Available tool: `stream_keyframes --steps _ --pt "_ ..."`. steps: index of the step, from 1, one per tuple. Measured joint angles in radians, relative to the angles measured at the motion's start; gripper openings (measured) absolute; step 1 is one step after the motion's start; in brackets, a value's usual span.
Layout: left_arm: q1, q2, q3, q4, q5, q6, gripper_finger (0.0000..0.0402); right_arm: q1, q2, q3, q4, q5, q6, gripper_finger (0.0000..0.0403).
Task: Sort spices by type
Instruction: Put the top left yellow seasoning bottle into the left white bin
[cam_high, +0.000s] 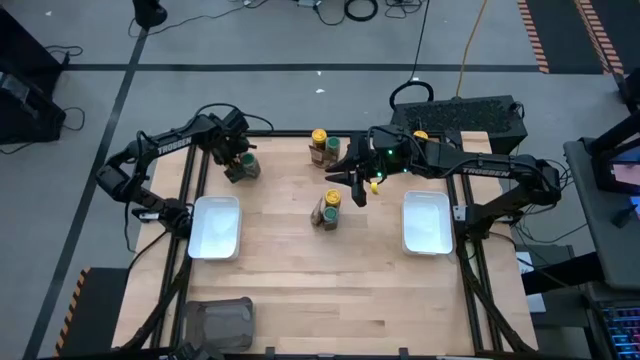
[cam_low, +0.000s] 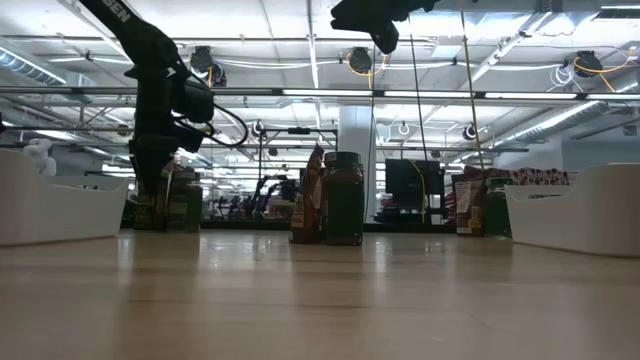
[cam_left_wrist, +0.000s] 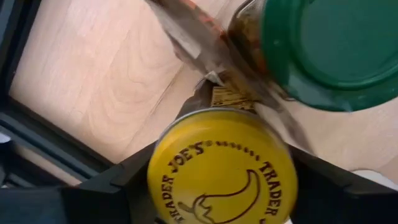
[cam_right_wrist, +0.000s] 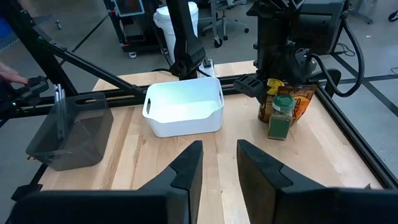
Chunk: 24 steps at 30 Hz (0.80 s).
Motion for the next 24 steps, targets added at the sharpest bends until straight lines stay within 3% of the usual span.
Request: stream_keyframes --steps 6,13,24 --pt "-0.001 -0.006 0.001 -0.005 -0.004 0.001 0.0227 0.000 0.000 0.000 0.000 0.000 0.000 0.0082" --pt "0.000 -0.076 0.001 -0.016 -0.010 0.001 0.0230 0.001 0.000 0.000 -0.001 0.000 0.000 0.0082" --pt "0.000 -0.244 0.072 -0.279 -0.006 0.000 0.0232 0.000 0.000 0.000 -0.001 0.000 -0.001 0.0082"
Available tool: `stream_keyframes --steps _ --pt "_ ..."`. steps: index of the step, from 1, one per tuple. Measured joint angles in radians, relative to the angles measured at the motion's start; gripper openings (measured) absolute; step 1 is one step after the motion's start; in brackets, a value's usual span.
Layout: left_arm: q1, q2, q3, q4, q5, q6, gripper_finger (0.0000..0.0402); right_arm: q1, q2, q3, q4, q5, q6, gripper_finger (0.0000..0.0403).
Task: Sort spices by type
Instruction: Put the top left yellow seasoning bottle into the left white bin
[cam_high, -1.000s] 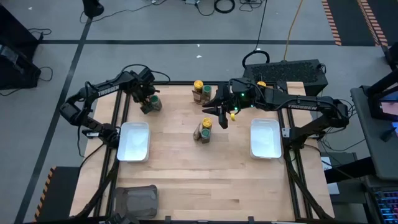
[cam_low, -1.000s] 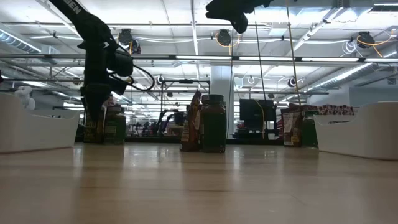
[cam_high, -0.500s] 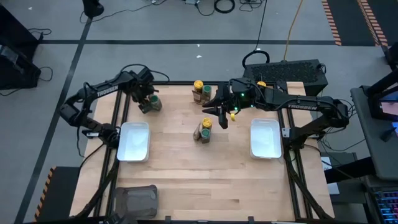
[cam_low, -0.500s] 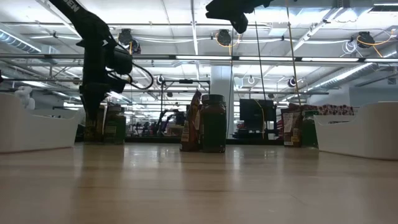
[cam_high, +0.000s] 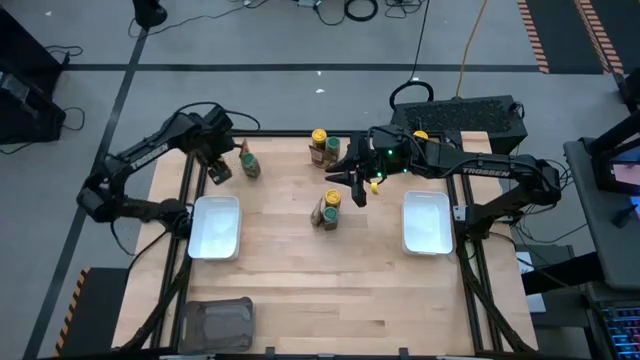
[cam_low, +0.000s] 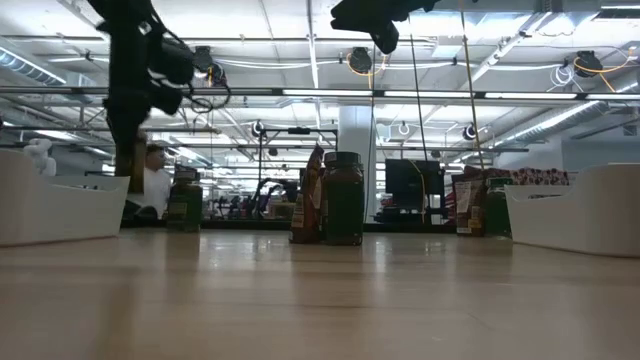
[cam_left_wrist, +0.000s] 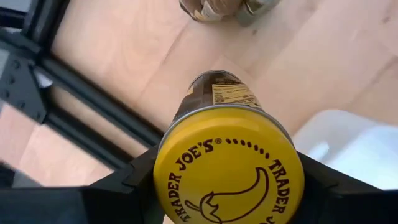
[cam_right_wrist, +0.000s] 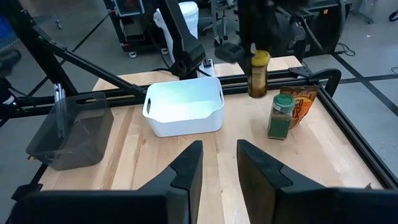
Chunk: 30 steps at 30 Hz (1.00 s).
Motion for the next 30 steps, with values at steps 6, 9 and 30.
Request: stream_keyframes --steps 6,9,30 --pt "-0.002 -0.123 0.053 -0.089 0.050 -0.073 0.0232 0.000 0.000 0.000 0.000 0.000 -0.034 0.0082" --pt "-0.003 -0.183 0.074 -0.134 0.104 -0.127 0.0232 0.000 0.000 0.000 0.001 0.001 -0.051 0.0082" --pt "-0.323 -0.297 0.044 -0.301 0.298 -0.254 0.0233 -0.005 0.000 0.000 0.009 0.001 -0.104 0.0082"
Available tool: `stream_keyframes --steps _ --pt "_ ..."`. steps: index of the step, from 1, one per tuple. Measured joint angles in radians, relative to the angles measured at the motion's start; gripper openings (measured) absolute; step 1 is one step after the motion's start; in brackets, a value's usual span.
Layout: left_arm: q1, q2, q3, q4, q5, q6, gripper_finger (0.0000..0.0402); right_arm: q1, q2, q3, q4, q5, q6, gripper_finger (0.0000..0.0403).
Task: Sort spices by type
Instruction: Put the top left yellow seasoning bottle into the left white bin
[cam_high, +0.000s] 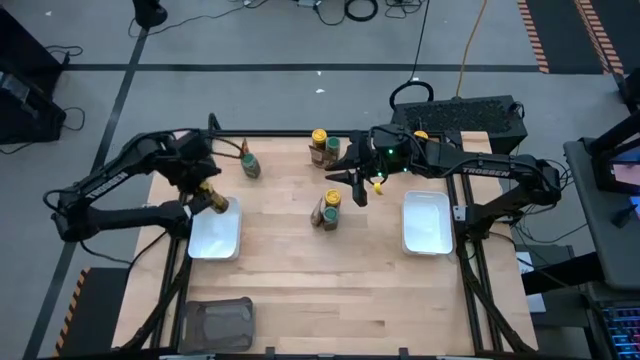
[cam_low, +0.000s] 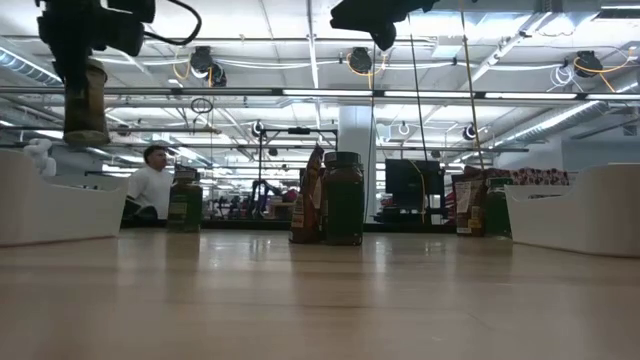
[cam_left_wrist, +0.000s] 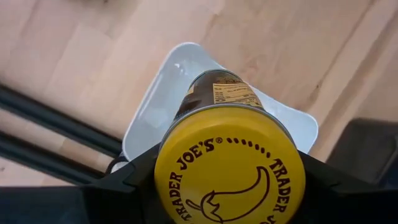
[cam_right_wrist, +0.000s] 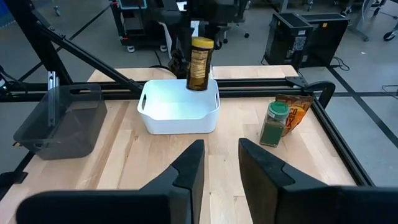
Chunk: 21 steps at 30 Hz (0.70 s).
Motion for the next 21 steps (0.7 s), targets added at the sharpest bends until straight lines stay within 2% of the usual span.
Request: stream_keyframes --steps 9,13,17,21 --pt "-0.152 0.057 -0.067 0.044 -0.100 0.009 0.0233 0.000 0.000 0.000 -0.005 0.000 0.000 0.0082" --pt "-0.188 0.060 -0.093 0.153 -0.124 0.011 0.0233 0.000 0.000 0.000 -0.008 0.000 0.000 0.0082" --pt "-0.219 0.080 -0.136 0.146 -0.182 0.011 0.0233 0.000 0.000 0.000 -0.008 0.000 0.000 0.0082" --pt "-0.239 0.095 -0.165 0.163 -0.184 0.011 0.0233 0.000 0.000 0.000 -0.009 0.000 0.000 0.0082"
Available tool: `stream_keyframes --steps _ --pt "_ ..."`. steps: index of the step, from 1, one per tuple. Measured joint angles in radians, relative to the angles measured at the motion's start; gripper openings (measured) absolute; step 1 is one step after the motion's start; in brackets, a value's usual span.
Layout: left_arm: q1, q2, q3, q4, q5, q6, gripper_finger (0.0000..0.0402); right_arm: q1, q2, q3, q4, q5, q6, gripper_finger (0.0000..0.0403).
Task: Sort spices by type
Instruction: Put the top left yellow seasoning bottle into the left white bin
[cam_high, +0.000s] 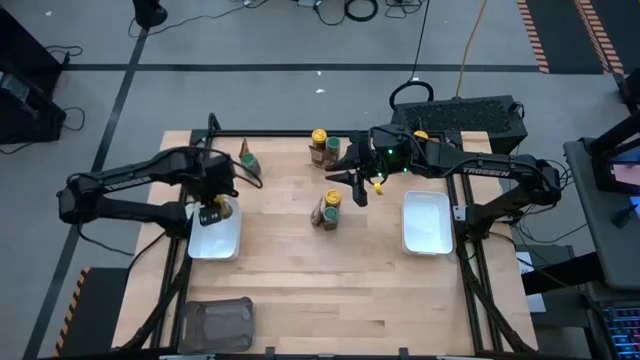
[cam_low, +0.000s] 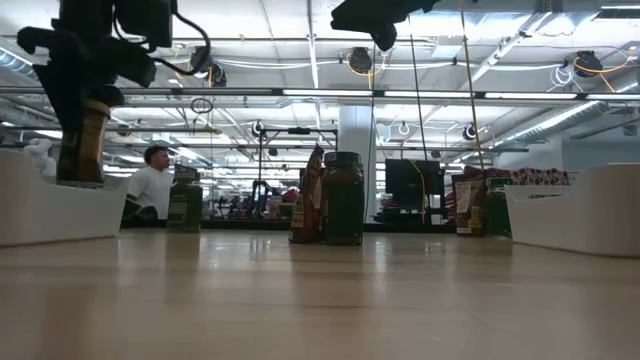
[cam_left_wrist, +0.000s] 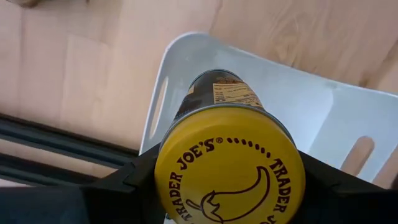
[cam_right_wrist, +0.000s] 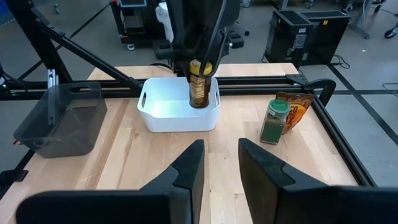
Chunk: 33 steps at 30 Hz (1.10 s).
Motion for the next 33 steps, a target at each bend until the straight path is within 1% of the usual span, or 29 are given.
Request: stream_keyframes --steps 4,10,19,30,33 --pt "-0.016 0.012 -0.032 0.065 -0.010 -0.015 0.0233 0.000 0.000 0.000 0.000 0.000 0.000 0.0082" --pt "-0.029 0.048 -0.058 0.107 -0.080 -0.018 0.0233 0.000 0.000 0.000 0.000 0.000 0.000 0.0082" --pt "-0.030 0.094 -0.081 0.133 -0.083 -0.018 0.0233 0.000 0.000 0.000 -0.011 0.000 0.000 0.0082" --pt "-0.030 0.098 -0.081 0.134 -0.082 -0.017 0.0233 0.000 0.000 0.000 -0.048 0.000 0.000 0.0082" --pt "-0.030 0.098 -0.081 0.134 -0.064 -0.013 0.0233 0.000 0.001 0.000 -0.052 0.000 0.000 0.0082"
